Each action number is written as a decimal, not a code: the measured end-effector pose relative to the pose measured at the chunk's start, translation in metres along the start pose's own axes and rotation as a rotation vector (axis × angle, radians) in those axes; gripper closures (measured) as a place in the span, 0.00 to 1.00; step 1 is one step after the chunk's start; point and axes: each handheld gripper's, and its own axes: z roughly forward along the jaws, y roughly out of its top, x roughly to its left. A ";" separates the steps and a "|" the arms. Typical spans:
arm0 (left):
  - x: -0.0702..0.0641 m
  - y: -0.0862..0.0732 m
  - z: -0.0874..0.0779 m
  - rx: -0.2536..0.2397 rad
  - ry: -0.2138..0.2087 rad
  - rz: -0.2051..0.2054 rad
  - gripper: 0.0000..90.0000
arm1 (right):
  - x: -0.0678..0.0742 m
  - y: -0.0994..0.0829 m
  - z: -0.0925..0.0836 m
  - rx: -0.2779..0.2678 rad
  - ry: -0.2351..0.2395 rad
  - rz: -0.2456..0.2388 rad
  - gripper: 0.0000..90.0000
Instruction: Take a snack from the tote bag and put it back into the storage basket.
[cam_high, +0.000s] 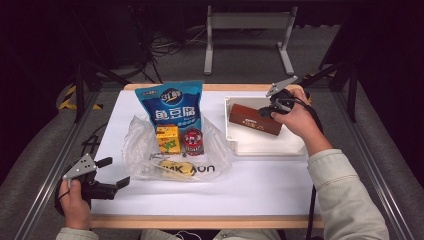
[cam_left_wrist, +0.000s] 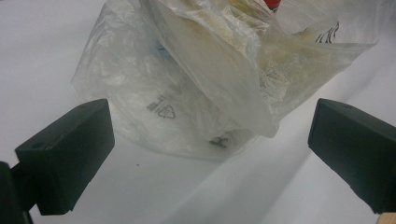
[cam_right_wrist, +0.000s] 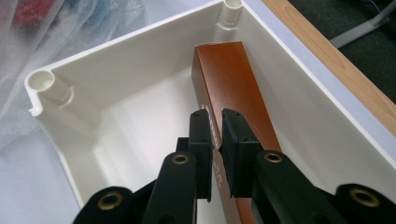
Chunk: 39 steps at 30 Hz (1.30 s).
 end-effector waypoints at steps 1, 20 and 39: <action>0.000 0.000 0.000 -0.001 0.000 0.002 0.01 | 0.001 -0.001 -0.001 -0.007 -0.002 -0.001 0.93; 0.000 0.001 0.002 -0.006 -0.002 0.003 0.01 | 0.018 -0.034 0.009 -0.156 0.016 0.082 1.00; 0.000 0.001 0.002 -0.005 -0.006 0.004 0.01 | 0.010 -0.057 0.031 -0.104 -0.033 0.162 1.00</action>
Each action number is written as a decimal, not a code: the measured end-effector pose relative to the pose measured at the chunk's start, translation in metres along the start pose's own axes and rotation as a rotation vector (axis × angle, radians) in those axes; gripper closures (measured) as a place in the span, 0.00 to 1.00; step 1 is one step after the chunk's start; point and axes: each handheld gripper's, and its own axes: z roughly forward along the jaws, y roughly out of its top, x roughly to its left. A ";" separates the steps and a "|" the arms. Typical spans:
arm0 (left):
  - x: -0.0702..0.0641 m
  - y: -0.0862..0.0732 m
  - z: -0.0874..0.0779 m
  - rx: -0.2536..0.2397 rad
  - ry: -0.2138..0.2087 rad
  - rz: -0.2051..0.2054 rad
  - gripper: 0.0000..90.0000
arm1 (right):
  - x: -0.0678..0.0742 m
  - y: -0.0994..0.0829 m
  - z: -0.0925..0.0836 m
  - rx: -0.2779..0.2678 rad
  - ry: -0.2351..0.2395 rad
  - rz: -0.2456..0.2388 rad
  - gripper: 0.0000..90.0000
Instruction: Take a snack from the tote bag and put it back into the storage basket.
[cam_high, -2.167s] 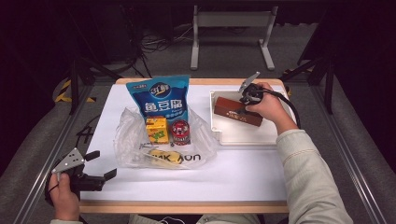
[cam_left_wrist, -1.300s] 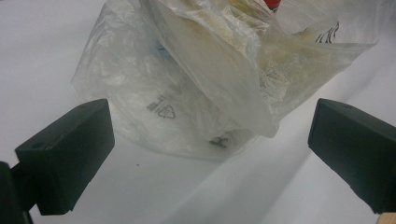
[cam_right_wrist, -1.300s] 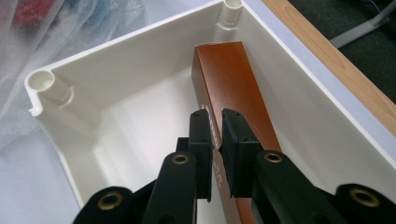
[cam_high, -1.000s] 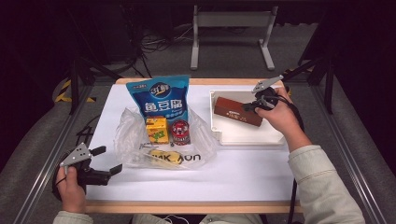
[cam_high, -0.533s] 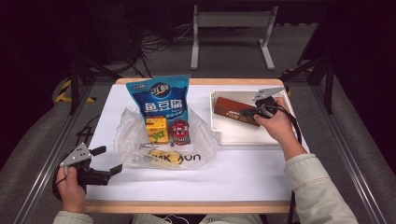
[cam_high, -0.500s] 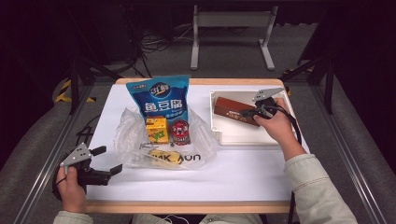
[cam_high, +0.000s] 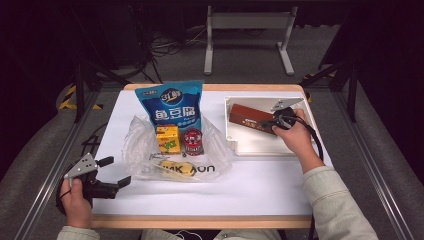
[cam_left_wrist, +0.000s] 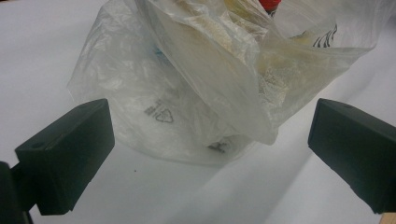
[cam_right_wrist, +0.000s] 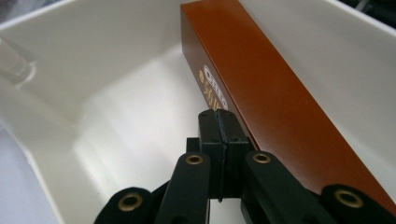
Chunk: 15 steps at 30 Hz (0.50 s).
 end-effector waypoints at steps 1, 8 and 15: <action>0.000 0.000 0.000 0.000 0.000 0.000 0.01 | -0.001 -0.001 0.001 0.004 -0.005 0.004 1.00; 0.000 0.000 0.001 -0.001 -0.002 0.000 0.01 | -0.007 -0.008 0.003 0.038 -0.054 0.034 1.00; 0.000 0.000 0.001 -0.001 -0.005 0.003 0.01 | -0.013 -0.008 0.006 0.041 -0.109 0.057 1.00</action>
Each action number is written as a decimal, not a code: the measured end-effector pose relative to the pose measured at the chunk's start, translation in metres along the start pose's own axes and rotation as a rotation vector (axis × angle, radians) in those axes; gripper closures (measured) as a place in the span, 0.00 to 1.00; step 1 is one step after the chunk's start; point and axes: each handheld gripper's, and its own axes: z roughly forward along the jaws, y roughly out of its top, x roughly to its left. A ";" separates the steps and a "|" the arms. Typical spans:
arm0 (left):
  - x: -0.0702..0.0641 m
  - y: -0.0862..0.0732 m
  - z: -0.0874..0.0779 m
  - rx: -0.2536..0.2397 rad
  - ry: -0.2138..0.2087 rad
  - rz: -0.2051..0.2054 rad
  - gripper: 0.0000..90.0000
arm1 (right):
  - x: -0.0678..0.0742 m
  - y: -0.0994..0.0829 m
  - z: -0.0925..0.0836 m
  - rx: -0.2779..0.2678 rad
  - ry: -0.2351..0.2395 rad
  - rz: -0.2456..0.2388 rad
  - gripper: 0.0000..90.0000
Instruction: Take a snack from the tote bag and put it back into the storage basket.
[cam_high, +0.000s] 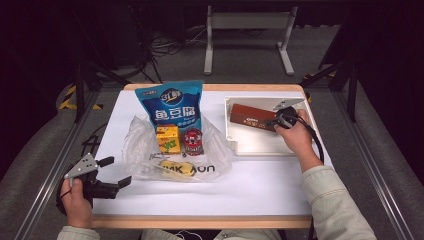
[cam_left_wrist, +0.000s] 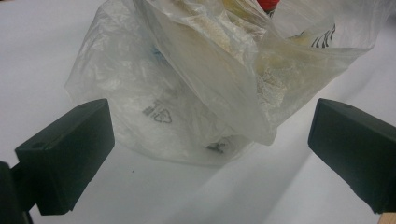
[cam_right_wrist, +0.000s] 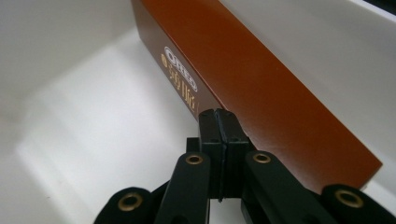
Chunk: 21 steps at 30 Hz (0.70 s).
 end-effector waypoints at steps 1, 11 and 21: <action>0.000 0.000 0.000 0.000 0.000 0.000 0.01 | -0.001 0.000 0.001 0.007 -0.016 0.000 1.00; 0.000 0.000 0.000 0.000 0.000 0.000 0.01 | -0.011 -0.001 0.007 0.016 -0.067 0.036 1.00; 0.000 0.000 0.000 0.002 0.000 0.000 0.01 | -0.019 -0.002 0.015 0.015 -0.112 0.085 0.99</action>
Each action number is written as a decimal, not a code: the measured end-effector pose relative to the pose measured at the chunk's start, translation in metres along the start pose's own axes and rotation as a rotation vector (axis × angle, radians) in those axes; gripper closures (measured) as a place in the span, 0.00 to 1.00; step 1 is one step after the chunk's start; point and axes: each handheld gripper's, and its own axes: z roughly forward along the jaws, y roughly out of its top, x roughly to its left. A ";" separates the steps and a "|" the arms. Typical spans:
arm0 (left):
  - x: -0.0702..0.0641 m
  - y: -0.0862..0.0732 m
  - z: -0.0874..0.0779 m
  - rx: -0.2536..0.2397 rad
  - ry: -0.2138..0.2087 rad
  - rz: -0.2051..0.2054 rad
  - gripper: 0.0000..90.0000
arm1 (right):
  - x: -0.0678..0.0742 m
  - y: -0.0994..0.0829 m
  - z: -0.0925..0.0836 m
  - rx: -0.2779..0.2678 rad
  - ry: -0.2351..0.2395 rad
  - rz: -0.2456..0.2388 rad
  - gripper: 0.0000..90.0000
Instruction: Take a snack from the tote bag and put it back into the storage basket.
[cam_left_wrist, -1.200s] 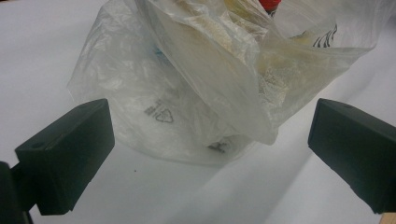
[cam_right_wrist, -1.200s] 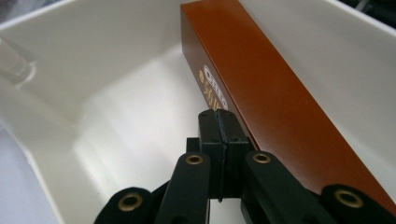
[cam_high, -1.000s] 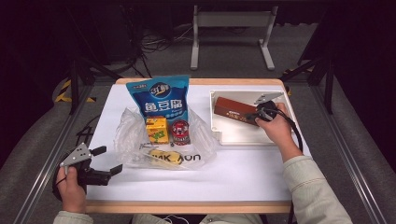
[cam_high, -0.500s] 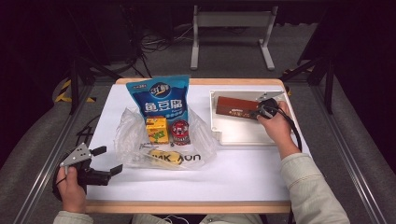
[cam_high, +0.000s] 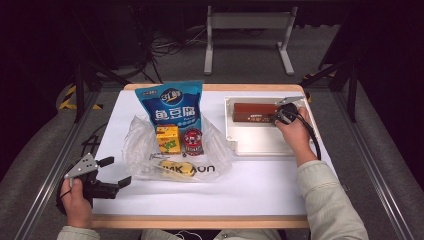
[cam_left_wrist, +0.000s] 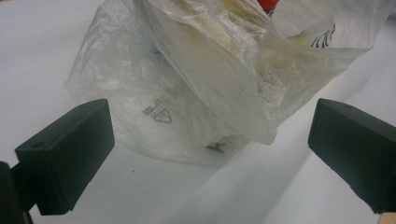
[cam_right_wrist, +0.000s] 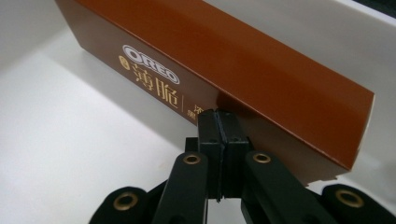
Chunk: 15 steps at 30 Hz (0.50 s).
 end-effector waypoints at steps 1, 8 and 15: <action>0.000 0.000 0.000 0.001 -0.001 0.000 0.01 | 0.000 0.000 0.001 0.000 -0.005 0.006 0.99; 0.000 0.000 0.000 0.000 -0.001 0.000 0.01 | 0.000 -0.001 0.002 0.007 0.001 0.015 0.99; 0.000 0.000 0.000 -0.001 0.000 -0.004 0.01 | 0.008 0.004 -0.012 -0.024 0.033 -0.002 0.93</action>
